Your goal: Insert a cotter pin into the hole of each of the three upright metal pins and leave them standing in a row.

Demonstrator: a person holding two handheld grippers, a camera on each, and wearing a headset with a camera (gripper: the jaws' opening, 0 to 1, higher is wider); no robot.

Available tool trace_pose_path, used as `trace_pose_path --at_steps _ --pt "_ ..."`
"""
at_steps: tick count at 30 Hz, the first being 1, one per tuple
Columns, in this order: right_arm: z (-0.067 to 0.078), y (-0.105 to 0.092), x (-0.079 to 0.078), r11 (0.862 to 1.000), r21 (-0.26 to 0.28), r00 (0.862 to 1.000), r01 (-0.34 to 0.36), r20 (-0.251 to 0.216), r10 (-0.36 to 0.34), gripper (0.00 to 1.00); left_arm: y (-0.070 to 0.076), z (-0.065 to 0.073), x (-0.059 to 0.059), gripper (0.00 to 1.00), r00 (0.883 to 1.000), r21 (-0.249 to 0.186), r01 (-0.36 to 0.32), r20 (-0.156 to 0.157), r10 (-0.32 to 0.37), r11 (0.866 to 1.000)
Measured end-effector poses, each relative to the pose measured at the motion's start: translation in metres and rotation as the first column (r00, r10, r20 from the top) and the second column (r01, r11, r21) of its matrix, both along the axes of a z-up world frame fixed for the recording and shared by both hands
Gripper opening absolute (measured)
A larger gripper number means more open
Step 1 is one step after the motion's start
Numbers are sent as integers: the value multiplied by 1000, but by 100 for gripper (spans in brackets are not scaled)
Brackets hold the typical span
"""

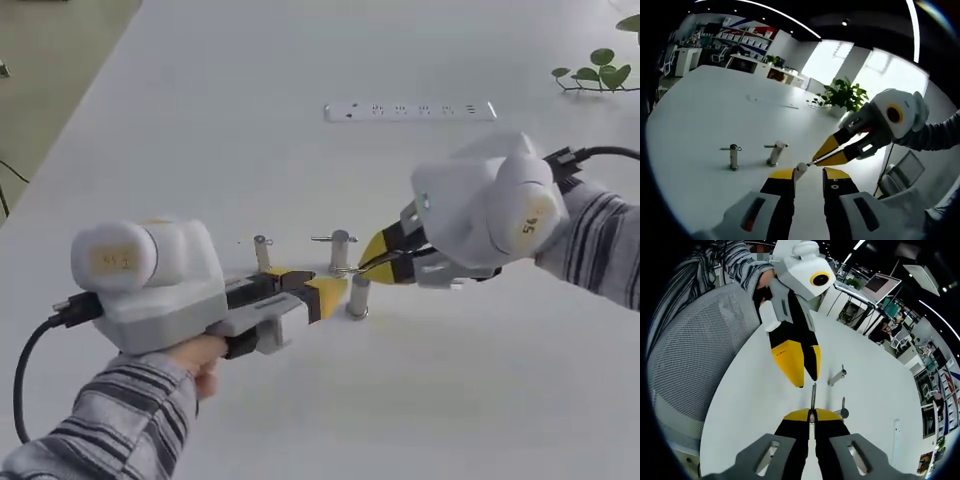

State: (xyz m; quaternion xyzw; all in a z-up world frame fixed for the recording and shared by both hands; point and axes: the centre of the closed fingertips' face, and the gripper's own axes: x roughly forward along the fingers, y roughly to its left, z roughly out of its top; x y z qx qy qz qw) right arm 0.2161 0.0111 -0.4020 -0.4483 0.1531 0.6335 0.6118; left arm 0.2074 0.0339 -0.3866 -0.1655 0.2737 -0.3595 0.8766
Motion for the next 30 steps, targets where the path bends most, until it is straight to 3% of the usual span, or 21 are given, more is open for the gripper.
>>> trace_pose_path --at_steps 12,21,30 --pt "2 7 -9 999 19 1000 -27 -3 27 0 -5 3 0 6 999 -67 -13 -42 10 998" --pt "4 11 -13 999 37 1000 -28 -4 28 0 -6 2 -1 0 998 -85 -18 -61 12 996" --pt "6 14 -14 999 45 1000 -27 -4 28 0 -6 0 -2 0 997 -90 -17 -75 10 996"
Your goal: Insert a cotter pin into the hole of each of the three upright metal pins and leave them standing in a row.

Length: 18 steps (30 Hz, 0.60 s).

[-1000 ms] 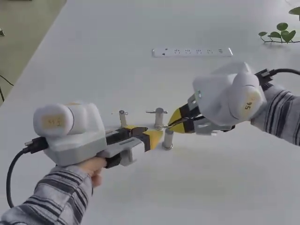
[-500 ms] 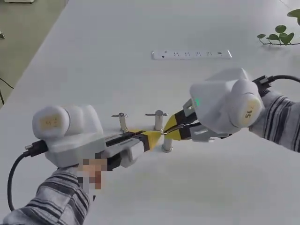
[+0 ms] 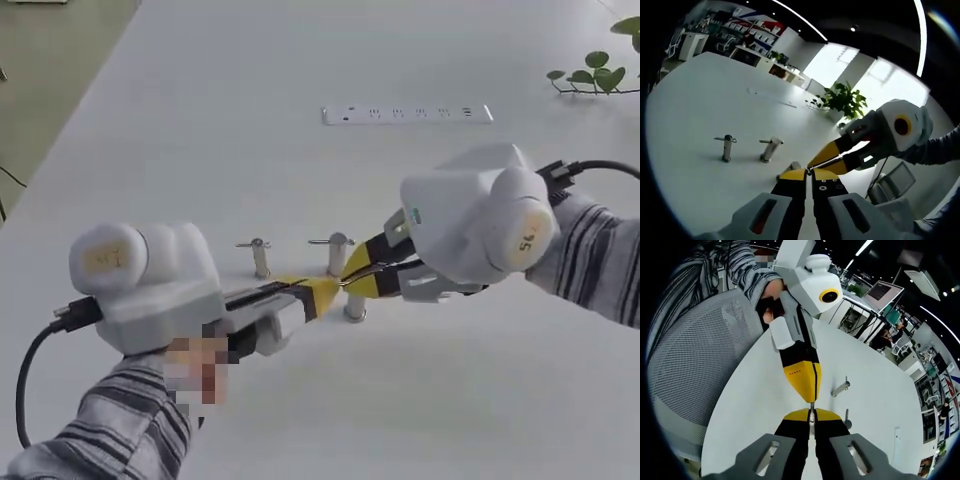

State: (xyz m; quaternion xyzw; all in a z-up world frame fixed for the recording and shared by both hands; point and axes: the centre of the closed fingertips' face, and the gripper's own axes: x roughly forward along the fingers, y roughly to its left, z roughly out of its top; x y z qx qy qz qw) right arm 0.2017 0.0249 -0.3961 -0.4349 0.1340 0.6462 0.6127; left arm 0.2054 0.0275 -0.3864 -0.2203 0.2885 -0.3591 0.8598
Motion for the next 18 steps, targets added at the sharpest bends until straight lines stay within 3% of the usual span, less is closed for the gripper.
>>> trace_pose_path --at_steps 3,10,12,15,18 --pt "-1 0 -1 1000 0 1000 1 -3 -1 0 0 -1 0 0 1000 0 1 -2 -1 1000" --pt "-1 1 -1 1000 14 1000 23 -20 -22 0 0 -1 -1 0 999 25 26 43 -27 999" --pt "-2 1 -1 999 26 998 43 -45 -42 0 1 -1 -2 0 997 42 42 60 -45 998" --pt "-2 0 -1 993 54 988 105 -118 -98 6 3 -5 -4 0 992 107 74 96 -84 992" --pt "-1 -2 -1 982 85 966 170 -212 -149 6 3 -8 -9 0 974 207 125 162 -160 970"
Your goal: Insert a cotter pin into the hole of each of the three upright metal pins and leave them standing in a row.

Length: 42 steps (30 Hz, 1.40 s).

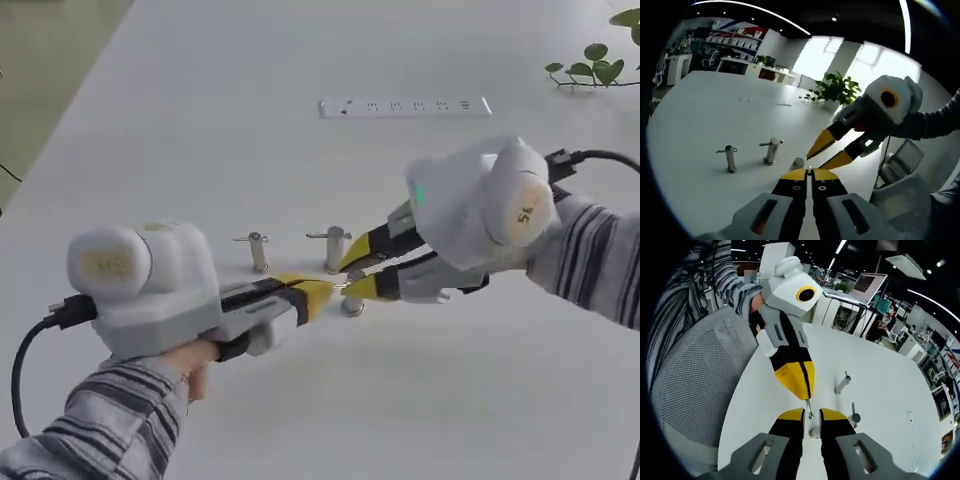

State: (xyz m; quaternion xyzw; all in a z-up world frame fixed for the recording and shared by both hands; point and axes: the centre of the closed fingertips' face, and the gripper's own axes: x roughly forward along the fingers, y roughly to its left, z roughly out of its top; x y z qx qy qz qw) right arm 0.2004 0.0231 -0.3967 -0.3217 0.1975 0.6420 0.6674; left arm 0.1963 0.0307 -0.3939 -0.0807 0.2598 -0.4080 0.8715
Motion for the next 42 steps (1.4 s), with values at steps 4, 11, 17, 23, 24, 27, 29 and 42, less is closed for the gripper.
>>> trace_pose_path --at_steps 4,11,17,23,24,27,29,42 --pt "-2 -4 -2 997 50 990 64 -131 -57 7 -1 -3 -7 0 996 69 62 60 -66 996" --pt "-8 -9 -18 993 78 960 83 -273 -59 10 -4 2 -16 0 977 102 144 143 -158 984" --pt "-13 -11 -27 988 103 937 113 -342 -72 10 -8 6 -22 0 962 110 197 171 -214 974" --pt "-15 -12 -32 989 103 939 106 -337 -66 7 -11 7 -27 0 957 92 224 166 -237 970" --pt "-15 -11 -32 989 104 940 104 -335 -63 6 -12 7 -27 0 957 86 226 165 -237 970" --pt "-16 -11 -35 990 103 941 94 -334 -55 6 -13 9 -29 0 957 68 232 161 -240 970" --pt "-16 -10 -37 990 107 941 89 -336 -48 5 -14 9 -30 0 957 62 235 160 -242 970" --pt "-12 -8 -43 995 94 958 34 -285 -6 0 -14 10 -33 0 967 1 228 117 -227 974"
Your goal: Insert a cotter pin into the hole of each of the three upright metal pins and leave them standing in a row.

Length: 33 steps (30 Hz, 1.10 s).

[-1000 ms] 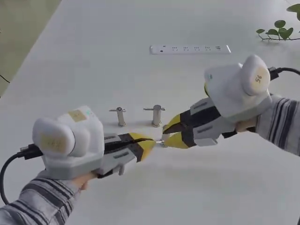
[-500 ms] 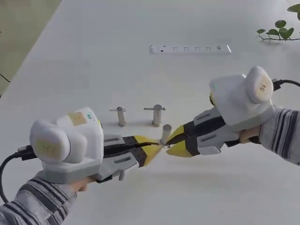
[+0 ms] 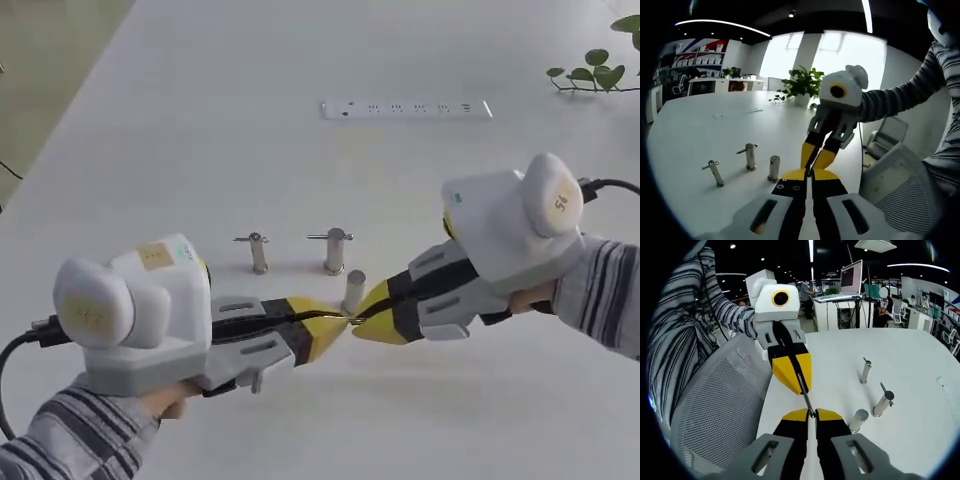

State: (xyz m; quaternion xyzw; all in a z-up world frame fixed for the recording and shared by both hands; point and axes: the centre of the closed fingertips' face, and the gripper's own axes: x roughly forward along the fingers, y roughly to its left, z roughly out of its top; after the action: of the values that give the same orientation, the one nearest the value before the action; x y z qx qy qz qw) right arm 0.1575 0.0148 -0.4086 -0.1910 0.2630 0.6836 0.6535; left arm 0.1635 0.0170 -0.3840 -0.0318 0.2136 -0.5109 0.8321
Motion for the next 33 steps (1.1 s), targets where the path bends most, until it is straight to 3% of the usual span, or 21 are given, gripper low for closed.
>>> trace_pose_path --at_steps 5,13,20,23,28,33 --pt "0 -2 0 999 -25 998 -33 46 34 0 -1 -2 0 0 1000 -8 -1 -14 1 1000" --pt "-3 -7 8 994 -79 985 -77 150 88 0 -3 -5 2 0 1000 21 -3 15 3 1000" --pt "-6 -10 11 990 -112 976 -88 187 108 0 -4 -8 5 1 999 44 -13 34 12 999" --pt "-7 -14 16 989 -125 975 -74 202 98 0 -3 -13 9 6 999 64 -23 41 21 998" --pt "-8 -23 24 988 -148 971 -50 223 83 0 -4 -17 15 15 997 86 -45 68 39 995" --pt "-14 -37 37 985 -170 972 -10 231 50 0 -3 -24 26 22 991 126 -86 114 72 988"
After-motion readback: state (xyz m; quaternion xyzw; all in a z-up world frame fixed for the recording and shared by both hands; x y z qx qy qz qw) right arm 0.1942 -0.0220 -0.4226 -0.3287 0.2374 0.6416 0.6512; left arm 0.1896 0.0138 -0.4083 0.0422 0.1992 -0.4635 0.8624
